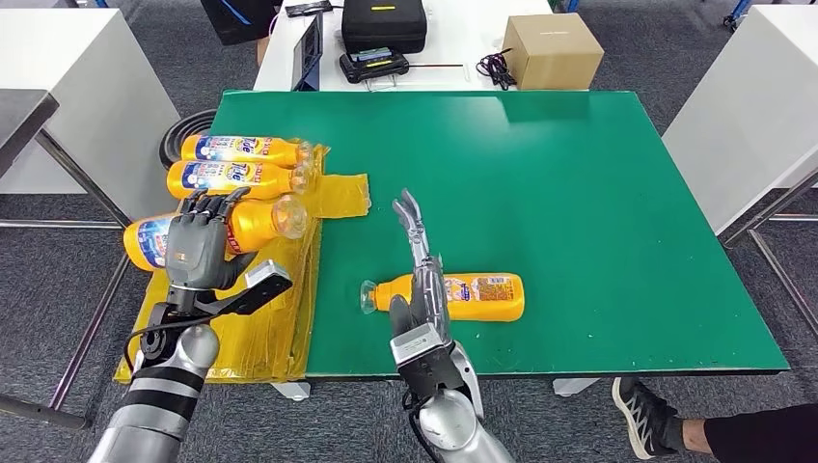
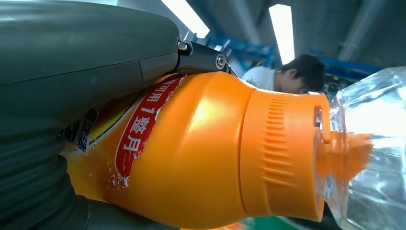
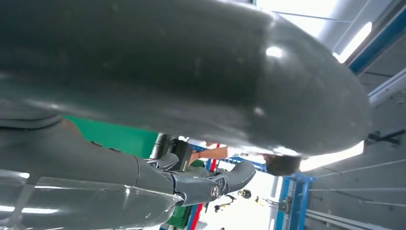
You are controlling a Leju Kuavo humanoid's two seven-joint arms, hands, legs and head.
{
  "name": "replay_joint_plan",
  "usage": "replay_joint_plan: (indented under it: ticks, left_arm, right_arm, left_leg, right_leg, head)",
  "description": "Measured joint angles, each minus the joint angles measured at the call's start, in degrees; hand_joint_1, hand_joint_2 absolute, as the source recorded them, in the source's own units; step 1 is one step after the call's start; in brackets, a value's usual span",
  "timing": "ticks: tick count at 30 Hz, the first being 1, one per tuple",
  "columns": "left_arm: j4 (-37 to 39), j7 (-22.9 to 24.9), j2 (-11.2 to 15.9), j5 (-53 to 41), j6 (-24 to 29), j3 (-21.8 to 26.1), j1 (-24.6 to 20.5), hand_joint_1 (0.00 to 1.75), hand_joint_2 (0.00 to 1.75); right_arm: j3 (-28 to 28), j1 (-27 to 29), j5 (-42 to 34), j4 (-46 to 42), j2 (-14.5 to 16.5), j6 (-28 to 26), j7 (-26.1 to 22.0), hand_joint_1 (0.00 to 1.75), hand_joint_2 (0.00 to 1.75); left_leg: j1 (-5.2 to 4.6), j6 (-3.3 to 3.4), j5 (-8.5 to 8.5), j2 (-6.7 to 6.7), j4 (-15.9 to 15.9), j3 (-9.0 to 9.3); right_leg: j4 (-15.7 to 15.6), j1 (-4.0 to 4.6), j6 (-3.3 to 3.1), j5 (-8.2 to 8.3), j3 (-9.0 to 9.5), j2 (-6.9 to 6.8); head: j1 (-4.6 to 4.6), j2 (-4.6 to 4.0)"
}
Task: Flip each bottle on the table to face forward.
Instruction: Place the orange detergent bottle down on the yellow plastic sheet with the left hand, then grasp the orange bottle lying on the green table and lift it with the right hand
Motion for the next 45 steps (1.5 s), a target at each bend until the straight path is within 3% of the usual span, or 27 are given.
replay_joint_plan:
  ticks: [6, 14, 22, 45]
  left_arm:
    - [9.8, 4.8, 2.3, -11.4, 0.2, 0.0, -5.5, 1.75, 1.75]
    - [18.0, 4.8, 3.8, -10.4, -2.7, -0.1, -8.7, 1.75, 1.75]
    - [22.2, 2.2, 4.1, -6.5, -6.8, -0.1, -9.6, 1.75, 1.75]
    - [29.7, 4.8, 4.7, -9.2, -12.2, -2.4, -9.5, 1.75, 1.75]
  right_arm:
    - [0.0, 0.8, -0.8, -4.2, -0.2, 0.3, -0.5, 0.00, 0.00]
    - [0.1, 1.5, -2.0, -7.1, -0.7, 0.5, -1.0, 0.00, 0.00]
    - [0.2, 1.8, -3.3, -7.0, -0.8, 1.7, -1.4, 0.00, 0.00]
    - [0.7, 1.9, -3.9, -5.2, -1.0, 4.3, 0.3, 0.00, 0.00]
  left_leg:
    - [0.00, -0.01, 0.01, 0.03, 0.0, -0.01]
    - [0.00, -0.01, 0.00, 0.06, 0.0, -0.04]
    - [0.00, -0.01, 0.01, 0.06, 0.0, -0.03]
    - [0.00, -0.01, 0.00, 0.04, 0.0, -0.06]
  right_leg:
    - [0.0, 0.00, 0.00, 0.00, -0.02, 0.01]
    - [0.0, 0.00, 0.00, 0.00, -0.04, 0.03]
    - [0.0, 0.00, 0.00, 0.00, -0.04, 0.03]
    - [0.0, 0.00, 0.00, 0.00, -0.03, 0.02]
  head:
    - [0.01, 0.00]
    - [0.01, 0.00]
    - [0.01, 0.00]
    - [0.01, 0.00]
